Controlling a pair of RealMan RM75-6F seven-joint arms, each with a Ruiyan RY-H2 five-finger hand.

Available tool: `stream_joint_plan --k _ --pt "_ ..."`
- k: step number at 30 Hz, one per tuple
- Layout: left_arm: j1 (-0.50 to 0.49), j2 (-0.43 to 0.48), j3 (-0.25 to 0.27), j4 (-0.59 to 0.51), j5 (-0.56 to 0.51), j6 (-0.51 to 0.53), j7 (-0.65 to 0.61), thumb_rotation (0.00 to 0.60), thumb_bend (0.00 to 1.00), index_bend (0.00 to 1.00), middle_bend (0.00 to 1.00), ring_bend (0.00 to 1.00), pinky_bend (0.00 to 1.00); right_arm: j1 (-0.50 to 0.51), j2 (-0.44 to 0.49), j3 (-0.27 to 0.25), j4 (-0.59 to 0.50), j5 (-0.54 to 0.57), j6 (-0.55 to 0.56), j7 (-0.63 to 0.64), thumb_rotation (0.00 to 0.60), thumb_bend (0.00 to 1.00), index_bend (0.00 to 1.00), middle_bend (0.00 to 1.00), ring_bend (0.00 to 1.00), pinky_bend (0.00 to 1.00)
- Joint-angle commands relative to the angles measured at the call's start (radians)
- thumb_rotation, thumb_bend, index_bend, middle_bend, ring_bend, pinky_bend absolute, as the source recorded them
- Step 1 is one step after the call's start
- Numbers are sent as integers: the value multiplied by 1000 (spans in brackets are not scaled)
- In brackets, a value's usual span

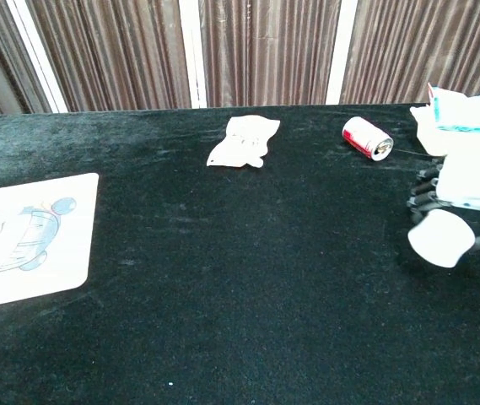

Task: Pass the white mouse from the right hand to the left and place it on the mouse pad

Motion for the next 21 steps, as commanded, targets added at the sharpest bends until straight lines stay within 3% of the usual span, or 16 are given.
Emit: stream_joint_plan --k 1,4,8,11,21 --pt "0 6 1 -4 4 -2 -12 600 0 0 0 0 0 77 7 9 -79 -44 17 -52 600 377 520 541 392 498" --pt "-1 11 3 -4 7 -7 -21 600 0 0 0 0 0 147 16 28 -157 -66 -19 -113 600 380 523 543 392 506" --pt "-8 25 8 1 16 -27 -54 600 0 0 0 0 0 290 39 69 -339 -83 -199 -246 600 402 532 553 399 508" --pt "-9 33 8 1 14 -36 -74 600 0 0 0 0 0 361 27 92 -411 -87 -302 -310 600 414 533 556 401 508" --pt "-21 59 10 23 -13 -97 -152 600 0 0 0 0 0 529 -108 151 -435 -76 -501 -395 600 415 533 556 400 501"
